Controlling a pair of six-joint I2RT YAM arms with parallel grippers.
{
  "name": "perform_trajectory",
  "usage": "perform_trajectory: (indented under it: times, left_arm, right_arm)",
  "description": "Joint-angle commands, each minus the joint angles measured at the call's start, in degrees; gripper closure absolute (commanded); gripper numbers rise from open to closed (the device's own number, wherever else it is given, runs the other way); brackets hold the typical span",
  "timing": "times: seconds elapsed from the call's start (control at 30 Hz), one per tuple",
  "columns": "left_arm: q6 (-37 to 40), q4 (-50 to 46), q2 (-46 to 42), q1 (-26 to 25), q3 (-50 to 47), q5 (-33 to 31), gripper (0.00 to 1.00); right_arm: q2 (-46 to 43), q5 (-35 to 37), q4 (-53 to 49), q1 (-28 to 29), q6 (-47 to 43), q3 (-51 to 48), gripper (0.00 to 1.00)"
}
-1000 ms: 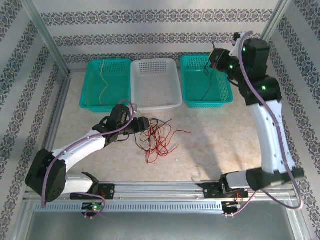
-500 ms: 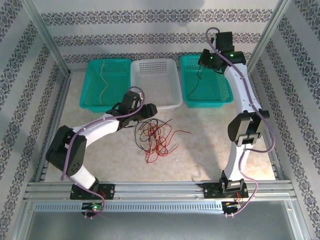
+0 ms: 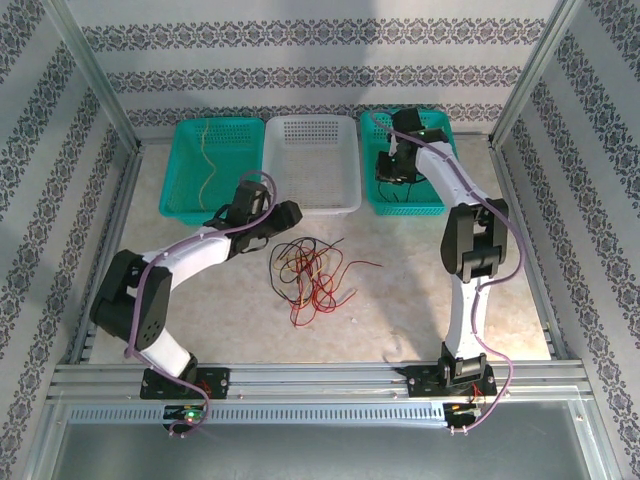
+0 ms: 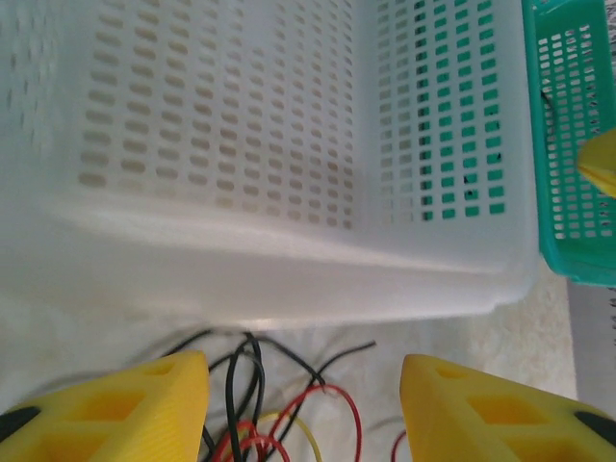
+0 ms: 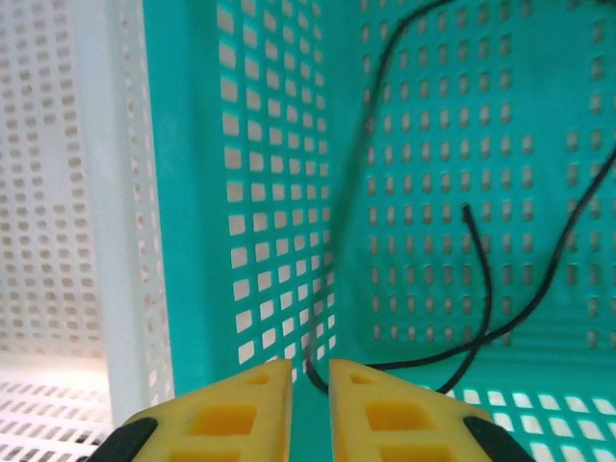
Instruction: Untangle the cables
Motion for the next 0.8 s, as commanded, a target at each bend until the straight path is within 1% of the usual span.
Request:
perform_trajectory:
  times: [0.0, 0.13, 0.2, 0.27, 0.4, 0.63, 0.7, 0.77]
  left_arm:
    - [-3.62, 3.01, -7.06, 0.11, -2.77, 3.13, 0.44]
    - [0.21, -2.78, -14.7, -0.07, -4.25, 0.71, 0.41]
    - [2.57, -6.89, -16.89, -0.09, -4.6, -1.17, 0.4]
    - [3.36, -9.34, -17.98, -0.09, -5.72, -1.74, 0.4]
    - [1.67, -9.61, -18.58, -0.08, -8.85, 0.02, 0.41]
    - [1.07, -9.56, -20.71, -0.11, -11.11, -1.46, 0.41]
    - [1.32, -9.84, -20.24, -0.09, -10.66, -0.92, 0.41]
    - [1.46, -10.21, -19.45, -0.15, -10.12, -0.45, 0.4]
  right_arm:
    - [1.85, -0.64, -2.4, 0.65, -3.04, -0.37, 0.81]
    - [1.59, 1.08, -2.22, 2.0, -5.49, -2.5, 0.81]
    - [1.08, 1.48, -1.81, 2.33, -5.97, -3.58, 0.82]
    - [0.42, 1.28, -1.24, 2.65, -6.45, -4.9, 0.84]
    - [-0.81, 2.88, -0.91, 3.98, -7.57, -6.78, 0.85]
    - [-2.42, 6.25, -0.27, 5.05, -7.97, -10.43, 0.88]
    - [-2.96, 6.64, 0.03, 5.05, -7.69, -11.23, 0.86]
    - [-3.28, 6.97, 0.07, 5.06, -7.62, -11.0, 0.79]
